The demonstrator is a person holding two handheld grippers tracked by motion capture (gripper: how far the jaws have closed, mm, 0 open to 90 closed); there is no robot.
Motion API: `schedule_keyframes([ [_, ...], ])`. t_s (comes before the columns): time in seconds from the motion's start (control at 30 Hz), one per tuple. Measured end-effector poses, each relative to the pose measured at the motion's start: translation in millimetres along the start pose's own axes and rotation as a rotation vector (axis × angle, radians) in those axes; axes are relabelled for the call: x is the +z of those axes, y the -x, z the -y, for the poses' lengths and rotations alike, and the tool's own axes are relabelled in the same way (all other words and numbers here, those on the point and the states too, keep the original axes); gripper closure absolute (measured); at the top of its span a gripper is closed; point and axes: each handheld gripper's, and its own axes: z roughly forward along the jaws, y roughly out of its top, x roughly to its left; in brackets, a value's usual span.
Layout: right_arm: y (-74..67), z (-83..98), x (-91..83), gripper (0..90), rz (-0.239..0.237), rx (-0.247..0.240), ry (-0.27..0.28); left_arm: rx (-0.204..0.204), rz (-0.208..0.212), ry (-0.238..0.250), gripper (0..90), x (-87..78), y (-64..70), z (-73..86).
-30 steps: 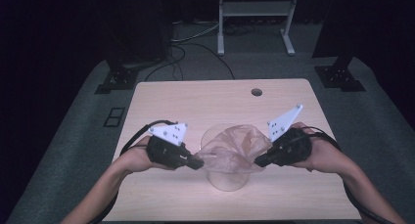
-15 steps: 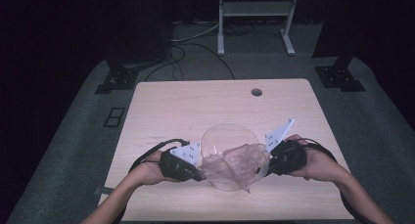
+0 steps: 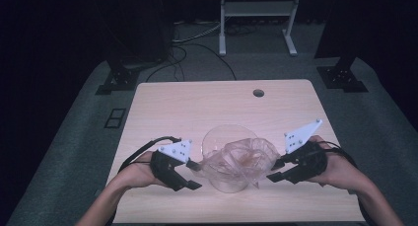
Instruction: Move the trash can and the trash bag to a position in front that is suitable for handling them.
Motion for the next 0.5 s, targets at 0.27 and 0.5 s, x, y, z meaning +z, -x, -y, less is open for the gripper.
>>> schedule_keyframes([
  [0.27,-11.8,-5.6,-15.1,58.4,0.022,-0.024,0.044,0.006,-0.03,0.04,42.6,-18.9,5.7,-3.7],
  [0.5,-8.9,-11.1,-3.6,59.1,0.023,-0.033,0.027,0.028,-0.038,0.08,44.3,-15.8,2.5,-11.8],
])
